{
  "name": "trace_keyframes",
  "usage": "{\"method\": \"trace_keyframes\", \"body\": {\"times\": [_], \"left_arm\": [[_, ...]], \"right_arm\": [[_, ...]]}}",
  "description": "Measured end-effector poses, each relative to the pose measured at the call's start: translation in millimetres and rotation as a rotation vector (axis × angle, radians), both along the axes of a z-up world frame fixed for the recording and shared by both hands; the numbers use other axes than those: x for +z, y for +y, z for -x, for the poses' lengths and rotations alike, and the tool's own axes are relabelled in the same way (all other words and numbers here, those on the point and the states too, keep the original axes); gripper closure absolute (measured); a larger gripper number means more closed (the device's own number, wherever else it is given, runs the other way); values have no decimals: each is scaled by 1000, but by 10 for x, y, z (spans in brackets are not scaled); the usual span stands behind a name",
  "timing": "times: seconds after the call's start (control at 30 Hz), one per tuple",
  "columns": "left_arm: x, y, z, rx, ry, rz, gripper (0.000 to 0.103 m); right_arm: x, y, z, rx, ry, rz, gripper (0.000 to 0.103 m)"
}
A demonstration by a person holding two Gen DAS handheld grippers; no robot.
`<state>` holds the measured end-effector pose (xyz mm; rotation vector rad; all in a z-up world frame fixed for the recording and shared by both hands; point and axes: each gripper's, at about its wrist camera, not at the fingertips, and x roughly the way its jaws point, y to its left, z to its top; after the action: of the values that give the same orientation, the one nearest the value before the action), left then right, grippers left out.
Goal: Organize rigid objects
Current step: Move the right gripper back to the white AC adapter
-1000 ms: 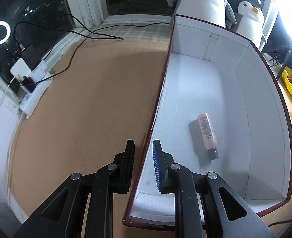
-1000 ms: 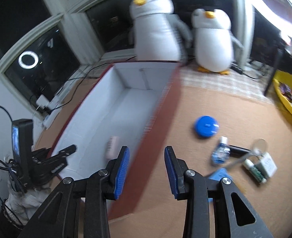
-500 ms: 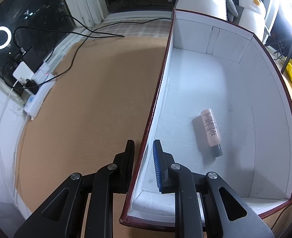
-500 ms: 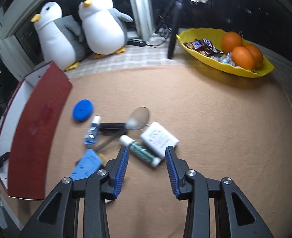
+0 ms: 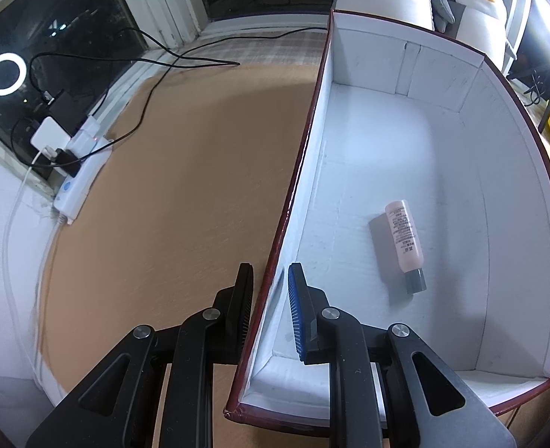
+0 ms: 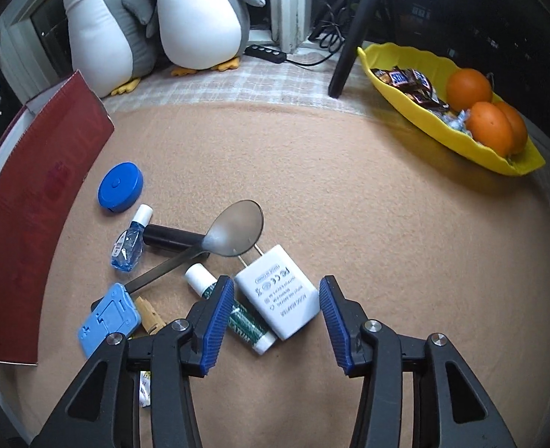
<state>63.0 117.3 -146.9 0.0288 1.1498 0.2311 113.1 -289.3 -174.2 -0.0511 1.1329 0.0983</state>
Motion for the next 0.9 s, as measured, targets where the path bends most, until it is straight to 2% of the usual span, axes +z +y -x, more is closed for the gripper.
{"method": "trace_keyframes", "body": {"times": [0.3,0.53,0.6,0.67,0.9], "left_arm": [[-1,-4,-2,8,6,-5,85],[1,-3,-1,8,5,-4,85],[-1,-2,-2,7,4,-2,85],[-2,7,-2,6,3,0,85],[0,30,5,6,-6,16,85]], "right_arm": [[-147,25,-69,48,40,42,59],[-180,-118,-73,16,53,30,59],[-175,-141,-68,11,52,26,62],[-176,-155,-68,4,55,21,70],[-174,-218,-61,-34,54,0,70]]}}
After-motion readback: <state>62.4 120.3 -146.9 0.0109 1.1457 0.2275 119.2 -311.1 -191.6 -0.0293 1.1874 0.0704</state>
